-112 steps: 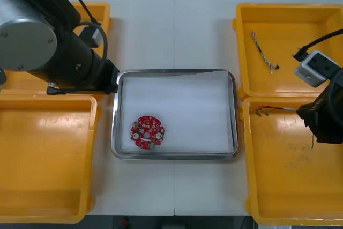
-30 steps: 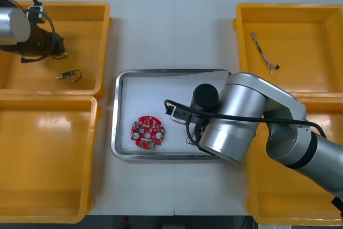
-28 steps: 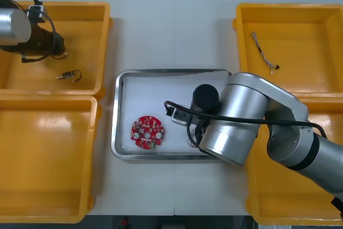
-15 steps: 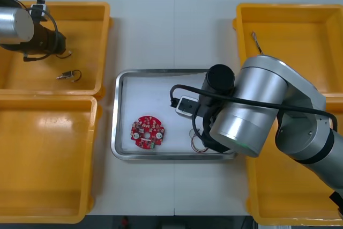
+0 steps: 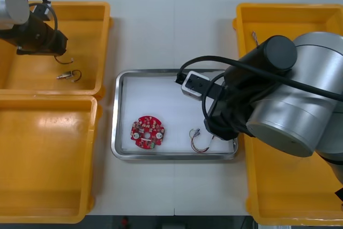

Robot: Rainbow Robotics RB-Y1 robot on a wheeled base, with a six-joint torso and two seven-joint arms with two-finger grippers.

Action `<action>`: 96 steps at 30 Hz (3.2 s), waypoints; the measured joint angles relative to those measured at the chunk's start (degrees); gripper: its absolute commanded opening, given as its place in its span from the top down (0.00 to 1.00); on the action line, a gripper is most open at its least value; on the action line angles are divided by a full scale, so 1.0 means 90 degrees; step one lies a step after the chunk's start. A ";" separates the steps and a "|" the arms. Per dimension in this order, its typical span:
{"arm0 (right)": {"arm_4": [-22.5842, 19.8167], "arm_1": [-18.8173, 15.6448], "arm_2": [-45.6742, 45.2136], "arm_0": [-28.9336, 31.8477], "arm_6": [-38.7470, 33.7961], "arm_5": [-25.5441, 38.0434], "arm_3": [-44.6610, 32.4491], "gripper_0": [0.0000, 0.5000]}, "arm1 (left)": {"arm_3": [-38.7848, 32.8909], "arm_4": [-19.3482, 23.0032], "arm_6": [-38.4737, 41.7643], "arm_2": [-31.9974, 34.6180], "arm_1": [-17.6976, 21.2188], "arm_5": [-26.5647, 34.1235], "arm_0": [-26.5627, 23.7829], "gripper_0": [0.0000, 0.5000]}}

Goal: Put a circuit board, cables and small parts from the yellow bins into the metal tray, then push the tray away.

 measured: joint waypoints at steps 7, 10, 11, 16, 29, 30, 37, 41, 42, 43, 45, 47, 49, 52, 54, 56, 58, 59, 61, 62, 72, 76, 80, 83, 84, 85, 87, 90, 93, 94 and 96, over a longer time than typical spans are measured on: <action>-0.0746 -0.0523 -0.0967 0.0473 -0.0027 0.0000 -0.0276 0.00 | -0.0981 -0.0068 0.0000 0.0596 0.0005 0.1494 0.0000 1.00; -0.1057 -0.0674 -0.1590 0.0731 -0.0037 0.0000 -0.0357 0.00 | -0.1373 -0.0089 0.0001 0.0651 0.0007 0.1972 0.0000 1.00; -0.1179 -0.0718 -0.1816 0.0816 -0.0038 0.0000 -0.0365 0.00 | -0.1529 -0.0089 0.0001 0.0651 0.0007 0.2161 0.0001 1.00; -0.1627 -0.0976 -0.2650 0.1113 -0.0064 0.0001 -0.0378 0.00 | -0.2561 -0.0099 0.0036 0.0650 0.0006 0.2866 0.0105 1.00; -0.1815 -0.1375 -0.3879 0.1633 -0.0244 0.0002 -0.0387 0.00 | -0.4915 -0.0097 0.1594 0.0218 -0.0201 0.3882 0.0607 1.00; -0.1816 -0.1411 -0.3929 0.1638 -0.0245 0.0002 -0.0387 0.00 | -0.5050 -0.0097 0.1928 0.0116 -0.0244 0.3892 0.0612 1.00; -0.1809 -0.1573 -0.4135 0.1639 -0.0479 0.0002 -0.0269 0.00 | -0.5633 -0.0097 0.3616 -0.0604 -0.0652 0.3903 0.0618 1.00; -0.1675 -0.1576 -0.4142 0.1533 -0.0533 0.0002 0.0136 0.00 | -0.5647 -0.0097 0.3647 -0.0998 -0.0860 0.3902 0.0620 1.00; -0.1671 -0.1576 -0.4142 0.1473 -0.0533 0.0002 0.0302 0.00 | -0.5647 -0.0099 0.3647 -0.1108 -0.0896 0.3884 0.0620 1.00; -0.1671 -0.1576 -0.4142 0.1399 -0.0533 0.0002 0.0496 0.00 | -0.5647 -0.0101 0.3648 -0.1224 -0.0928 0.3835 0.0620 1.00; -0.1671 -0.1574 -0.4142 0.1211 -0.0533 0.0002 0.0865 0.00 | -0.5636 -0.0108 0.3649 -0.1483 -0.0973 0.3689 0.0621 1.00; -0.1669 -0.1568 -0.4142 0.0975 -0.0533 0.0002 0.1242 0.00 | -0.5586 -0.0134 0.3650 -0.1742 -0.1006 0.3501 0.0622 1.00; -0.1611 -0.1539 -0.4142 0.0714 -0.0533 0.0002 0.1572 0.00 | -0.5474 -0.0168 0.3651 -0.1948 -0.1039 0.3317 0.0622 1.00; -0.1457 -0.1419 -0.4142 0.0275 -0.0533 0.0002 0.2089 0.00 | -0.5231 -0.0209 0.3652 -0.2167 -0.1090 0.3043 0.0622 1.00; -0.1305 -0.1292 -0.4142 -0.0050 -0.0533 0.0002 0.2457 0.00 | -0.5021 -0.0249 0.3652 -0.2282 -0.1120 0.2819 0.0622 1.00; -0.1029 -0.1142 -0.4137 -0.0363 -0.0533 0.0002 0.2824 0.00 | -0.4826 -0.0305 0.3652 -0.2401 -0.1147 0.2614 0.0623 1.00; -0.0745 -0.0997 -0.4094 -0.0638 -0.0533 0.0002 0.3138 0.00 | -0.4646 -0.0387 0.3652 -0.2546 -0.1164 0.2375 0.0623 1.00; -0.0610 -0.0943 -0.4052 -0.0744 -0.0533 0.0002 0.3286 0.00 | -0.4577 -0.0431 0.3652 -0.2618 -0.1170 0.2262 0.0623 1.00; -0.0322 -0.0834 -0.3907 -0.0929 -0.0533 0.0002 0.3586 0.00 | -0.4414 -0.0518 0.3653 -0.2781 -0.1174 0.2029 0.0623 1.00; -0.0186 -0.0790 -0.3827 -0.0990 -0.0533 0.0002 0.3716 0.00 | -0.4344 -0.0536 0.3653 -0.2848 -0.1178 0.1936 0.0623 1.00; 0.0423 -0.0134 -0.3519 -0.1421 -0.0531 -0.0249 0.5250 0.00 | -0.4109 -0.0555 0.3727 -0.3023 -0.1251 0.1765 0.0625 0.00; 0.0440 0.0018 -0.3519 -0.1653 -0.0531 -0.0708 0.5729 0.00 | -0.4108 -0.0555 0.3842 -0.3023 -0.1252 0.1739 0.0625 0.00; 0.0548 0.0133 -0.3518 -0.1842 -0.0530 -0.1078 0.6126 0.00 | -0.4109 -0.0555 0.3870 -0.3023 -0.1253 0.1739 0.0625 0.00; 0.0745 0.0233 -0.3507 -0.1916 -0.0529 -0.1388 0.6368 0.00 | -0.4122 -0.0555 0.3874 -0.3023 -0.1254 0.1742 0.0625 0.00; 0.0793 0.0261 -0.3489 -0.1939 -0.0529 -0.1521 0.6464 0.00 | -0.4137 -0.0555 0.3886 -0.3023 -0.1254 0.1751 0.0625 0.00; 0.0829 0.0284 -0.3461 -0.1963 -0.0529 -0.1655 0.6575 0.00 | -0.4157 -0.0555 0.3914 -0.3023 -0.1254 0.1760 0.0625 0.00; 0.0898 0.0323 -0.3380 -0.2023 -0.0527 -0.1881 0.6811 0.00 | -0.4214 -0.0555 0.4020 -0.3023 -0.1254 0.1844 0.0625 0.00; 0.1091 0.0384 -0.3249 -0.2148 -0.0526 -0.2181 0.7234 0.00 | -0.4417 -0.0555 0.4302 -0.2997 -0.1254 0.2125 0.0625 0.00; 0.1234 0.0448 -0.3215 -0.2273 -0.0518 -0.2342 0.7553 0.00 | -0.4701 -0.0510 0.4535 -0.2871 -0.1254 0.2449 0.0625 0.00; 0.1268 0.0468 -0.3215 -0.2315 -0.0510 -0.2381 0.7647 0.00 | -0.4794 -0.0485 0.4575 -0.2799 -0.1254 0.2571 0.0625 0.00; 0.1292 0.0503 -0.3215 -0.2393 -0.0499 -0.2473 0.7802 0.00 | -0.4979 -0.0430 0.4597 -0.2619 -0.1253 0.2796 0.0625 0.00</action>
